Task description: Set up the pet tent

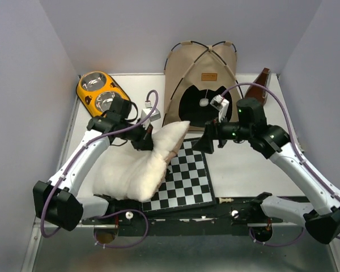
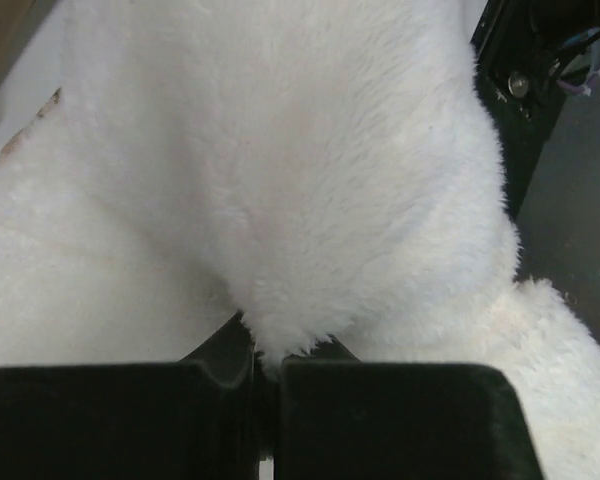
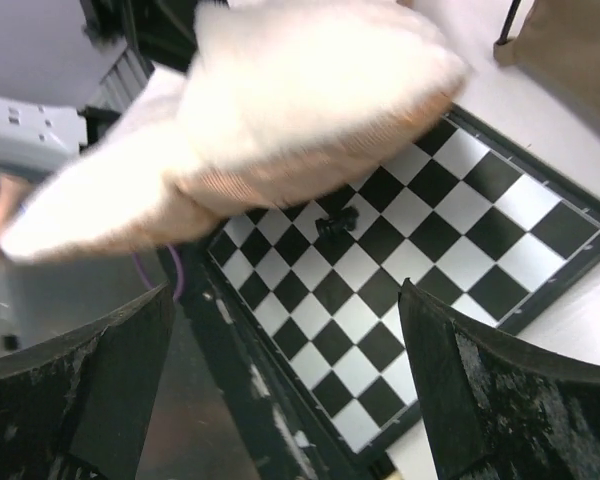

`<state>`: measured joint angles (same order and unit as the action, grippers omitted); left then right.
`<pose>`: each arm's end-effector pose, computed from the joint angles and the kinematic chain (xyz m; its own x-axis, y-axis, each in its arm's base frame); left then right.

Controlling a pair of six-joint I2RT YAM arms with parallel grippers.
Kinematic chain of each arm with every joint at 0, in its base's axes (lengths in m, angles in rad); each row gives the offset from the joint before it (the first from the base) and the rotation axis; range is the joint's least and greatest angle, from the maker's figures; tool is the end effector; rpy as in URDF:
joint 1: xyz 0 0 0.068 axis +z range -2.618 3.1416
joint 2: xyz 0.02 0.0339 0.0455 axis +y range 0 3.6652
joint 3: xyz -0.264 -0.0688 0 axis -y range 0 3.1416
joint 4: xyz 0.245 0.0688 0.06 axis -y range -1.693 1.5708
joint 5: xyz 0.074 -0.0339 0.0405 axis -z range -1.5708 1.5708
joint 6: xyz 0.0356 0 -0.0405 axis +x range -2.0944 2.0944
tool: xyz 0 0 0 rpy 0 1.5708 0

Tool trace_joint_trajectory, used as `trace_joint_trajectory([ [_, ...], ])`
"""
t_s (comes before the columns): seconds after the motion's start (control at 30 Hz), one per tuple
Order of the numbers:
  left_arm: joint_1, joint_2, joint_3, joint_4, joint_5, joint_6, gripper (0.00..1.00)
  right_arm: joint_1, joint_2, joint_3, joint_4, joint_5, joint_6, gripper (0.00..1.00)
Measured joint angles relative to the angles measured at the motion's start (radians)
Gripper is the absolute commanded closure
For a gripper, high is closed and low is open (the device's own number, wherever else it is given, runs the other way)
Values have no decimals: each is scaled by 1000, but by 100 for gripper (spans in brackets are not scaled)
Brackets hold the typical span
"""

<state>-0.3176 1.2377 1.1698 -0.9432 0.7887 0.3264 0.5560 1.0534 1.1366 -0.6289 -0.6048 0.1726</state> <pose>0.2152 -0.0973 0.3223 -0.5772 0.4276 -0.6957 0.8055 0.4379 -0.3992 0.1735 0.1317 0.3695 -0.5798 -0.1939 -0.7914 -0.7587 0.4827 0.4375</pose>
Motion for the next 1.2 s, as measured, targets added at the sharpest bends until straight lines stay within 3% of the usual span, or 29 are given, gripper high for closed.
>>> trace_joint_trajectory([
  [0.33, -168, 94, -73, 426, -107, -428, 100, 66, 156, -114, 172, -3, 342, 0],
  [0.4, -189, 109, -74, 483, -120, -471, 100, 89, 177, -120, 194, -1, 368, 8],
  [0.43, -199, 119, -74, 508, -127, -491, 100, 97, 188, -121, 203, 2, 375, 17],
  [0.47, -204, 127, -74, 526, -130, -507, 99, 100, 200, -121, 212, 7, 378, 37],
  [0.53, -208, 140, -74, 549, -137, -529, 63, 99, 224, -121, 218, 23, 369, 99],
  [0.63, -197, 142, -77, 563, -151, -570, 24, 92, 246, -122, 212, 40, 357, 99],
  [0.67, -184, 138, -77, 565, -149, -592, 1, 91, 246, -122, 207, 44, 351, 99],
  [0.8, 7, 0, -193, 618, -90, -730, 1, 63, 188, -128, 155, 85, 339, 99],
  [0.9, 232, -231, -288, 574, -93, -788, 1, 22, 91, -173, 113, 115, 346, 100],
  [1.03, 248, -358, -329, 471, -121, -795, 1, -14, 41, -241, 72, 126, 364, 99],
  [1.2, 246, -223, -468, 342, -228, -834, 1, -43, 110, -256, 43, 126, 376, 99],
])
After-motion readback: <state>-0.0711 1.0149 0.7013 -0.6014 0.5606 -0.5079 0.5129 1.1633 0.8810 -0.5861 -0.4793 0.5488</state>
